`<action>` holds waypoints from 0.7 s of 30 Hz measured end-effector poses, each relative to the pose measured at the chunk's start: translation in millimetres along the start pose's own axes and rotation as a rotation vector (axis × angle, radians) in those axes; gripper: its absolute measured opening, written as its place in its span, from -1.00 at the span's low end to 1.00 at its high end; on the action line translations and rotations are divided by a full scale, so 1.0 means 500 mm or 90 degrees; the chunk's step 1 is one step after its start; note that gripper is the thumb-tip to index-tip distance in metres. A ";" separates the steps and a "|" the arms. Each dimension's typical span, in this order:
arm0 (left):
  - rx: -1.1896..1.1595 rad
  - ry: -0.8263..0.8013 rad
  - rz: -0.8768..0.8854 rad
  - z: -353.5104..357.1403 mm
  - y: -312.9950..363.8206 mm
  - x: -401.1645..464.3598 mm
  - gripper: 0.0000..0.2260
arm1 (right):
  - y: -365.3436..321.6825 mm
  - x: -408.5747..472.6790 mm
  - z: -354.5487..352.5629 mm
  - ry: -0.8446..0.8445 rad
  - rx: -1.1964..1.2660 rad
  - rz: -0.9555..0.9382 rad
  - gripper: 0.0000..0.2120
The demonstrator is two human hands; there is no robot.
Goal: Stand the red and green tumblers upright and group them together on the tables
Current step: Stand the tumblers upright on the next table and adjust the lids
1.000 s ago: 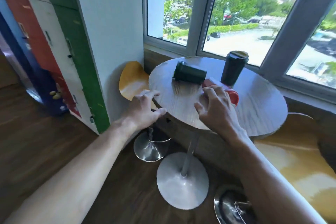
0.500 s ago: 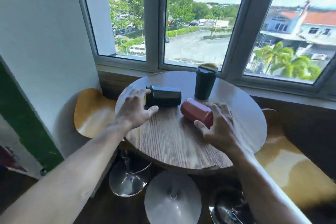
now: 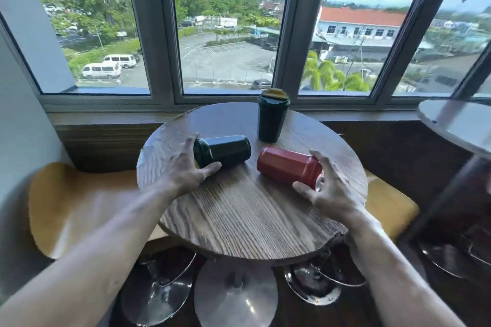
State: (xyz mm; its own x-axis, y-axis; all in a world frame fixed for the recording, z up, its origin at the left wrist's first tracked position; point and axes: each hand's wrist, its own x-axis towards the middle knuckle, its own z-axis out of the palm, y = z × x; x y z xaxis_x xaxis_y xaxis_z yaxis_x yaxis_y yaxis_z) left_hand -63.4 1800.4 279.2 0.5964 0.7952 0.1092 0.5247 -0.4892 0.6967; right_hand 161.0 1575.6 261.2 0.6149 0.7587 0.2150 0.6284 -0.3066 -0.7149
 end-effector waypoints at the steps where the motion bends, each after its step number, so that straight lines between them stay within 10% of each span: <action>1: -0.005 0.000 0.004 0.002 -0.002 0.002 -0.21 | 0.001 0.002 -0.002 0.005 -0.002 0.009 -0.19; 9: -0.031 -0.003 0.021 0.004 -0.010 0.011 -0.17 | -0.080 0.001 -0.057 0.100 -0.096 -0.025 -0.21; 21: -0.013 -0.001 -0.011 -0.006 -0.034 0.022 -0.10 | -0.143 0.064 -0.088 -0.055 -0.227 -0.081 -0.05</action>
State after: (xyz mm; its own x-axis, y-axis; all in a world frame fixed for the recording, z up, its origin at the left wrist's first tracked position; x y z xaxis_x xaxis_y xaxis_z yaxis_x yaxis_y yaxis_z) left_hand -67.7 1818.3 270.7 0.5887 0.8027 0.0956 0.5225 -0.4681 0.7126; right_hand 156.8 1596.6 348.7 0.4885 0.8443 0.2201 0.8325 -0.3756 -0.4072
